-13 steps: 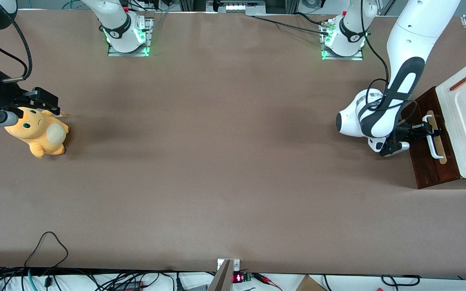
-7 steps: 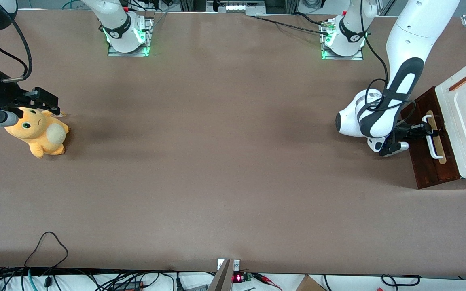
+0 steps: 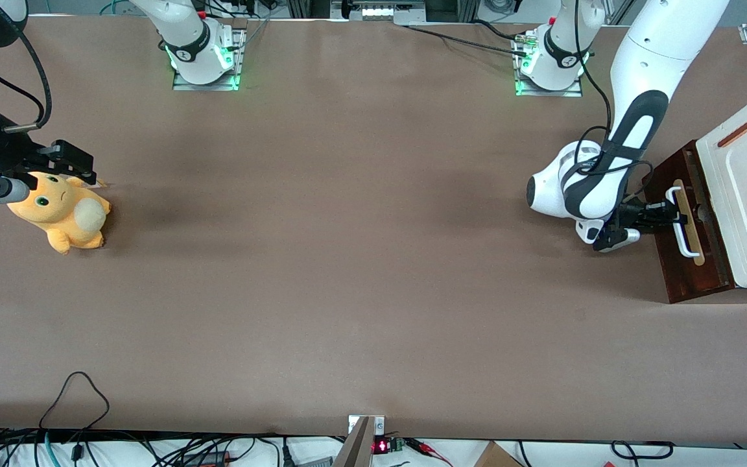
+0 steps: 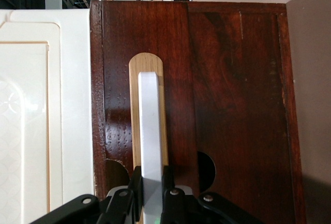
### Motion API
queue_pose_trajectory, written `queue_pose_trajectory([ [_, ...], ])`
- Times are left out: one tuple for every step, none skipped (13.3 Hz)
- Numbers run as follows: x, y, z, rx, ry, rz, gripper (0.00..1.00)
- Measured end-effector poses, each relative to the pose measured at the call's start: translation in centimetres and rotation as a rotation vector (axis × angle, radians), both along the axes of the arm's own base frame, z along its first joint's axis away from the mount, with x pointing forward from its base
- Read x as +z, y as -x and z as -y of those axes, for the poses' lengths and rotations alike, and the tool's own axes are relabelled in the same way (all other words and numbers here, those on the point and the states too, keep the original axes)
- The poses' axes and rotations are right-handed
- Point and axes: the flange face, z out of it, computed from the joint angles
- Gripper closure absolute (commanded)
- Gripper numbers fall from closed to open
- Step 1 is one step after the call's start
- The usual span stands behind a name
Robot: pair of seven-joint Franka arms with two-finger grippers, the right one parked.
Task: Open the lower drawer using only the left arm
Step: 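Pull the handle with the left gripper, sliding the drawer out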
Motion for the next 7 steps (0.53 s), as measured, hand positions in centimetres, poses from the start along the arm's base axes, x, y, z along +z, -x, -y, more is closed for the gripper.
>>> queue_pose_trajectory([
  [0.0, 0.0, 0.3, -0.003, 0.003, -0.001, 1.0],
  [0.1, 0.0, 0.7, -0.006, 0.008, -0.002, 1.0],
  [0.2, 0.0, 1.2, -0.01, 0.013, -0.004, 1.0],
  [0.3, 0.0, 1.7, -0.015, 0.019, -0.006, 1.0],
  [0.4, 0.1, 2.3, -0.02, 0.027, -0.009, 1.0],
  [0.5, 0.1, 2.9, -0.027, 0.035, -0.013, 1.0],
  [0.6, 0.1, 3.6, -0.034, 0.042, -0.016, 1.0],
])
